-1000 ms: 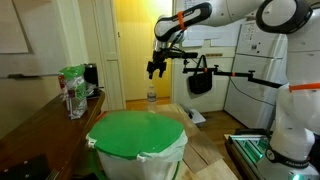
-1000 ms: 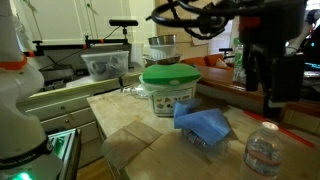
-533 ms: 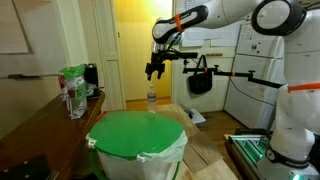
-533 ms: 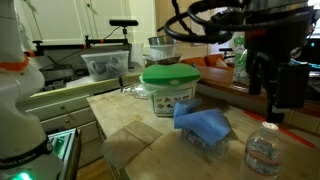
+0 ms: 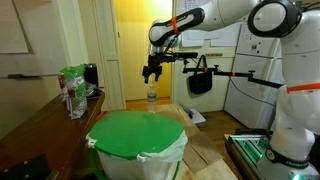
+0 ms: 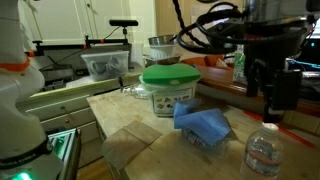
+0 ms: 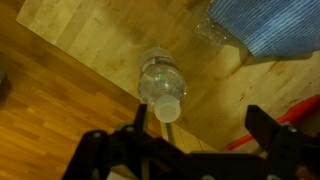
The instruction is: Move the water bottle to the back of the counter
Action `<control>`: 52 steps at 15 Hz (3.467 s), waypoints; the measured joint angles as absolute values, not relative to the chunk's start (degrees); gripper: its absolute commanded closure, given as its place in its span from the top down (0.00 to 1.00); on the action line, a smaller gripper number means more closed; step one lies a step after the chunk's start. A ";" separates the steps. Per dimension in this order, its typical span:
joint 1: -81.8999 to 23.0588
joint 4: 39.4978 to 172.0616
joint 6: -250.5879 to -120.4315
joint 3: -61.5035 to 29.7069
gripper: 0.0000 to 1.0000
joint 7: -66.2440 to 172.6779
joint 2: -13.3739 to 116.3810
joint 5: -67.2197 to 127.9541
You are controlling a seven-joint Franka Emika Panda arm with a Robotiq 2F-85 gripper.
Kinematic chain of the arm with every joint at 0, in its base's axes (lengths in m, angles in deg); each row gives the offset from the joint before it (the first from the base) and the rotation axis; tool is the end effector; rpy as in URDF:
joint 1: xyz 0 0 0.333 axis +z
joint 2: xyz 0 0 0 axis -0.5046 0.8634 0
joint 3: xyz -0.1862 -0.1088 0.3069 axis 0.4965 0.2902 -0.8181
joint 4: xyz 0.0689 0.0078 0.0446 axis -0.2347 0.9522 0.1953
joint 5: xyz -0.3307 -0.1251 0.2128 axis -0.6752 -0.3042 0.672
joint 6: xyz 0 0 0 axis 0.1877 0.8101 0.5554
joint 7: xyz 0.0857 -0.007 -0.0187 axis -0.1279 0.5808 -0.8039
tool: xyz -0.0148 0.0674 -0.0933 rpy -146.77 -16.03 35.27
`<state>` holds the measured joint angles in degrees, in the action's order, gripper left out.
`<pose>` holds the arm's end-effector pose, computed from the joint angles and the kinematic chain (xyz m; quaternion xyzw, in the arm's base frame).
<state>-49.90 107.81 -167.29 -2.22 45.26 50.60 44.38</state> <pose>0.5671 -0.3877 0.5137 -0.9445 0.3188 -0.0755 0.0243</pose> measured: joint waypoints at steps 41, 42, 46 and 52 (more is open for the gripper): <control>-52.31 105.08 -169.02 -2.87 0.19 46.35 54.55 44.47; -52.31 105.03 -169.02 -2.88 0.37 46.35 54.56 44.47; -52.31 105.02 -169.02 -2.97 0.23 46.35 54.61 44.47; -52.39 104.95 -169.02 -3.05 0.07 46.35 54.70 44.47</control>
<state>-52.39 104.95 -169.02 -3.05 46.35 54.70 44.47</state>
